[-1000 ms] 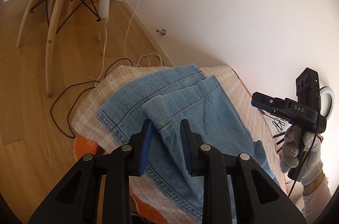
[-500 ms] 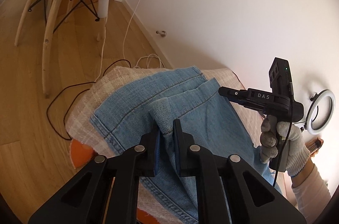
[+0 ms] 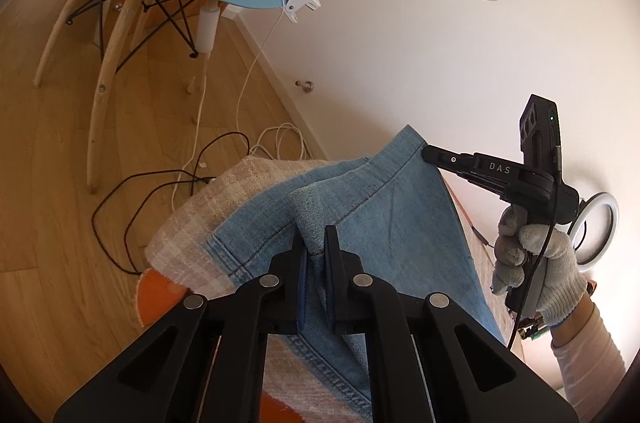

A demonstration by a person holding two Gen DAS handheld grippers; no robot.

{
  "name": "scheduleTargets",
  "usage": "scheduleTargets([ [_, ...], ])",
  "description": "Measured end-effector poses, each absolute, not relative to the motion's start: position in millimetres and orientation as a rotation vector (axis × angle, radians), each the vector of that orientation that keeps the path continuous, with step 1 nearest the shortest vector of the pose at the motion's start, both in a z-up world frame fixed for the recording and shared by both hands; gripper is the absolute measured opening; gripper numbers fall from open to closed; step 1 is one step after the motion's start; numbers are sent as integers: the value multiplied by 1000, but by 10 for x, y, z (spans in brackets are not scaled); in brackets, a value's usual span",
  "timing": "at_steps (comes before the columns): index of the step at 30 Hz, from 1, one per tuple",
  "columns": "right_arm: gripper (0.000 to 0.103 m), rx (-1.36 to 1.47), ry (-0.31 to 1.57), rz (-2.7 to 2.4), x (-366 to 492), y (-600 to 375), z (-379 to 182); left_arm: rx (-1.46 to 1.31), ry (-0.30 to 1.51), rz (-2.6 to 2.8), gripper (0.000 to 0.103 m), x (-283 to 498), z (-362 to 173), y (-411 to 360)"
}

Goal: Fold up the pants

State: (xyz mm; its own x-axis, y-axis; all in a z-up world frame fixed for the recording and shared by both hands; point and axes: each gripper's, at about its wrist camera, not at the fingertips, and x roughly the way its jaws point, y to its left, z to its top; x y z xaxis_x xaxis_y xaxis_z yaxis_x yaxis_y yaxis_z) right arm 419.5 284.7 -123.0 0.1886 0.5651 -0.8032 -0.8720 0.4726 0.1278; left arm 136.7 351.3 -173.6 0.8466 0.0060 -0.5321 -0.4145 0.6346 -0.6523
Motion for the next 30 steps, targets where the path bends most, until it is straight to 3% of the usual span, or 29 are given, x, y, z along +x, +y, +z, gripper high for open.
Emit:
scheduleTargets([
  [12,3,-435,987,996,4307,3099,-1626,-848,577,277,6,1457,-1986,3630],
  [14,11,-437,991,962,4321,3070,-1615,-823,593,285,6,1478,-1962,3620],
  [15,28,-421,987,947,4328,3030,-1577,-815,601,285,6,1485,-1950,3623],
  [16,35,-394,980,948,4333,2971,-1523,-811,611,288,10,1486,-1942,3635],
  [19,39,-330,959,931,4318,2754,-1321,-790,625,315,16,1452,-1900,3689],
  [23,60,-247,938,897,4199,2328,-1036,-746,645,290,16,1413,-1755,3712],
  [30,67,-105,877,807,3695,1277,-667,-632,663,183,27,1417,-1233,3562],
])
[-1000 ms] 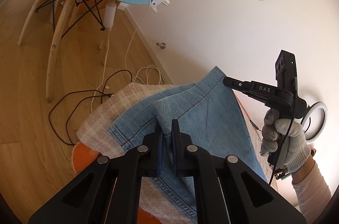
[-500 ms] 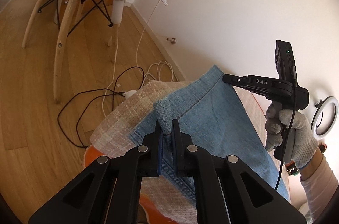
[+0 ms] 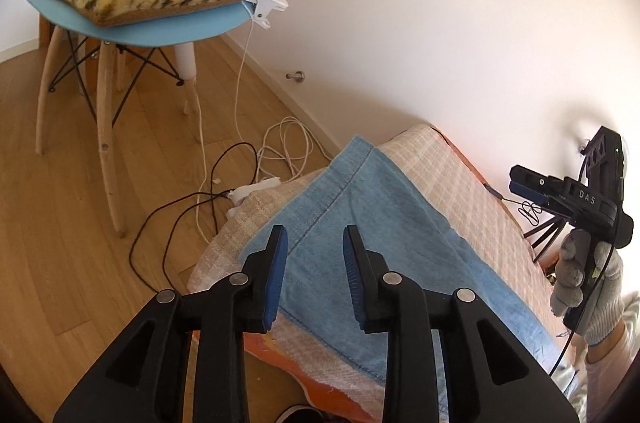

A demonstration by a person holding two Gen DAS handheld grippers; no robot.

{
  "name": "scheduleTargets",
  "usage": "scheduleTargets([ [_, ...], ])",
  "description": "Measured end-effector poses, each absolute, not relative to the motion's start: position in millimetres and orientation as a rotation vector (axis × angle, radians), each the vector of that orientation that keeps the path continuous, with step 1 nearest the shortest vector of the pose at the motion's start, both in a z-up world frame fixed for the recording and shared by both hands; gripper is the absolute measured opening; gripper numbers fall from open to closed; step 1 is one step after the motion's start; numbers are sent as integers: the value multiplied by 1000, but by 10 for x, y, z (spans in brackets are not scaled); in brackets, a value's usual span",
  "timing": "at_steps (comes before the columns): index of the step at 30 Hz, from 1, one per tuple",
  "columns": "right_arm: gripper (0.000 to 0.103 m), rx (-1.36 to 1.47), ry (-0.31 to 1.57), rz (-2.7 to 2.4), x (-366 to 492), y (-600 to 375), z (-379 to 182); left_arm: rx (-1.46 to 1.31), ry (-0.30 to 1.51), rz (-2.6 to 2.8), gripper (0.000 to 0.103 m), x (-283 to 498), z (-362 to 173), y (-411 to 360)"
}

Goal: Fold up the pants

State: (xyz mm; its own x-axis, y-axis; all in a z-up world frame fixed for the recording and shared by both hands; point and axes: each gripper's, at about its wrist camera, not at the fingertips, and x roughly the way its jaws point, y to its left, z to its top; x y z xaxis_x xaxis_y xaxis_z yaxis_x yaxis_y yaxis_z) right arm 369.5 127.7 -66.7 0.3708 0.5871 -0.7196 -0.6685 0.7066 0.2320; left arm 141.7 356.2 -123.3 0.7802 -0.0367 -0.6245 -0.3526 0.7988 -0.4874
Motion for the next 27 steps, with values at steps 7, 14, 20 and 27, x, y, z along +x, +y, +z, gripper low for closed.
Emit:
scheduleTargets([
  [7,68,3,850,655,3206,40,-463,-519,656,43,41,1570,-482,3209],
  [14,69,63,818,453,2547,-1341,-381,-306,691,-128,43,1816,167,2447],
  [20,70,110,845,251,2021,-2399,-510,-154,709,-292,48,2003,408,1608],
  [27,71,221,856,38,1477,-3475,-659,-60,762,-492,49,2070,304,519],
])
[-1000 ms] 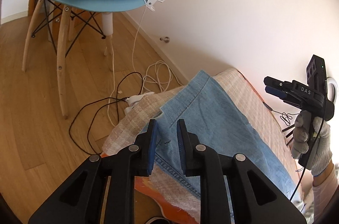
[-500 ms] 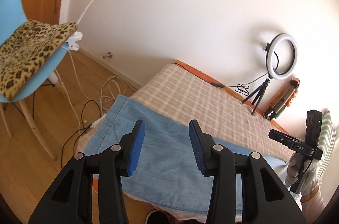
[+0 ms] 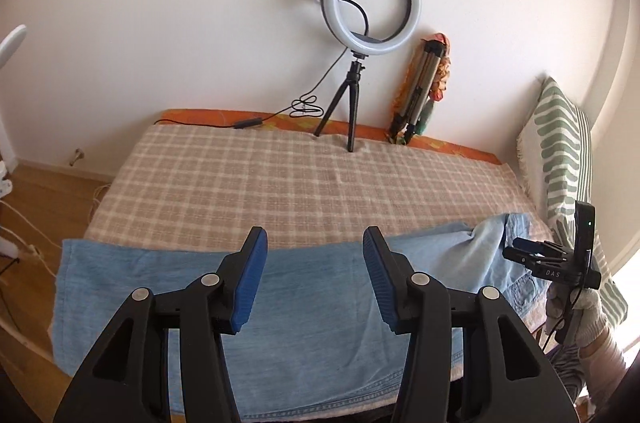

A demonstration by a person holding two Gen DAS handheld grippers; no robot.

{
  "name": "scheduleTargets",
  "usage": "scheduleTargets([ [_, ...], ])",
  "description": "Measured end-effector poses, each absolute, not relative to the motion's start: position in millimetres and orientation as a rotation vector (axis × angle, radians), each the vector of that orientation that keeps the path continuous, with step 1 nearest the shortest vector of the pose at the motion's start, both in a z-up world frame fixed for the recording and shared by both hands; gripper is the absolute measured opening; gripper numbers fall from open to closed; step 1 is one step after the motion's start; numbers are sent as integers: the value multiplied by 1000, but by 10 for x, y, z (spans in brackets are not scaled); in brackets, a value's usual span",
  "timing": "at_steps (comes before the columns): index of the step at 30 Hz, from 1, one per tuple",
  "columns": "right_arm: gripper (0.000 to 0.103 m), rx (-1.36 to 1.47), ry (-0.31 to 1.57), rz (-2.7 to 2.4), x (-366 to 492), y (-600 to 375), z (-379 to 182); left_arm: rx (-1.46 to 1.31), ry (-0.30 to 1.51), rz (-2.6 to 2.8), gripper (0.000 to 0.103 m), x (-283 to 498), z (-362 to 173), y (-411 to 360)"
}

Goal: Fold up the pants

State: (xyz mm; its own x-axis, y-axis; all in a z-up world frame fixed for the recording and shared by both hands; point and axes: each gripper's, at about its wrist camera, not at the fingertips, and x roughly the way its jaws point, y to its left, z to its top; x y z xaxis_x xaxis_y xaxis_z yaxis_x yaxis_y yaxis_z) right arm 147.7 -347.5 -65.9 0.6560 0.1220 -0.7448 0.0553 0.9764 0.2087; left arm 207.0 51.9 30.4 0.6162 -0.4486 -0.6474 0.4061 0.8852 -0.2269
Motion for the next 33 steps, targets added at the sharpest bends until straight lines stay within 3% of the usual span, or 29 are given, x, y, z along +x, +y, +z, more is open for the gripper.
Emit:
scheduleTargets([
  [13,71,504,895,-329,699,-5149,-1130,22,933,-825,52,1655,-585,-1197],
  [27,71,777,882,-359,675,-5637,-1538,351,942,-957,52,1315,-1103,-2172],
  [33,66,799,885,-355,812,-5660,-1548,461,937,-961,52,1285,-1260,-2365],
])
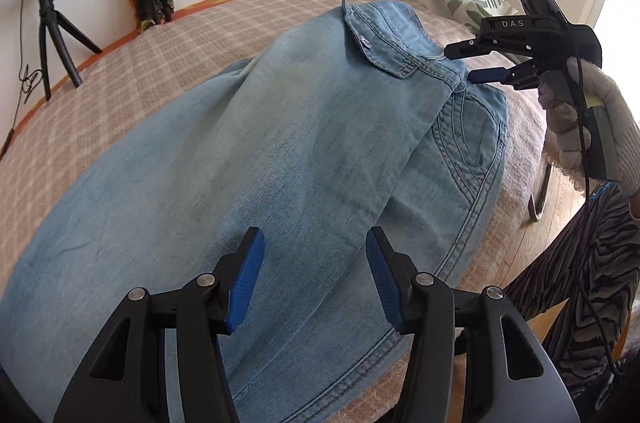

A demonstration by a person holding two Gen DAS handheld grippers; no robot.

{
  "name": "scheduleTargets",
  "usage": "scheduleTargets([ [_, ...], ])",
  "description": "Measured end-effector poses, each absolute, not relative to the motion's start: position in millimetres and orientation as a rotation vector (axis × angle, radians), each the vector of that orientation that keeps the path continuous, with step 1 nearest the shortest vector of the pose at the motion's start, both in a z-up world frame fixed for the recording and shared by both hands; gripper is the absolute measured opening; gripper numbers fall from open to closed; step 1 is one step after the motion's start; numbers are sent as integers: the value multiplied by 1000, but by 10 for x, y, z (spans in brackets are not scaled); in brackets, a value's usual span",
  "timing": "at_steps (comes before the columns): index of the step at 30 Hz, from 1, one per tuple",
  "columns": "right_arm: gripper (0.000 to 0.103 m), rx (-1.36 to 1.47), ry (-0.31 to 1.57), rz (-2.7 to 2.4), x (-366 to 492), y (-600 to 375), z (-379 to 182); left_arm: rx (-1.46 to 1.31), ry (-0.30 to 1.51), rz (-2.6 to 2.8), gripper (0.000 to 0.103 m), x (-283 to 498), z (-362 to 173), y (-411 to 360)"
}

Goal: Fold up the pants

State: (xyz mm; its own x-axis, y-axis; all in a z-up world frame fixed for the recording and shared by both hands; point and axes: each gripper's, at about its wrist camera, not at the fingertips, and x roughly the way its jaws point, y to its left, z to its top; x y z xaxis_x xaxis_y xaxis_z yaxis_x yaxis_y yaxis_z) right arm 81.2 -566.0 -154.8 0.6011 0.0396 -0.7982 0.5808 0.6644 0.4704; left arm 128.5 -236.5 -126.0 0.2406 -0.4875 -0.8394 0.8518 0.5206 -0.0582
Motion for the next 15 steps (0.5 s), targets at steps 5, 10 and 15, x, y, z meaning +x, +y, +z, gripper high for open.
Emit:
scheduleTargets([
  [5,62,868,867,-309,791,-5706,-1509,484,953,-962,52,1293,-1384,-2454],
  [10,62,835,883,-346,841,-5725,-1542,502,935,-960,52,1284,-1408,-2494],
  [15,36,769,899,-394,940,-5682,-1530,485,922,-954,52,1285,-1423,-2500],
])
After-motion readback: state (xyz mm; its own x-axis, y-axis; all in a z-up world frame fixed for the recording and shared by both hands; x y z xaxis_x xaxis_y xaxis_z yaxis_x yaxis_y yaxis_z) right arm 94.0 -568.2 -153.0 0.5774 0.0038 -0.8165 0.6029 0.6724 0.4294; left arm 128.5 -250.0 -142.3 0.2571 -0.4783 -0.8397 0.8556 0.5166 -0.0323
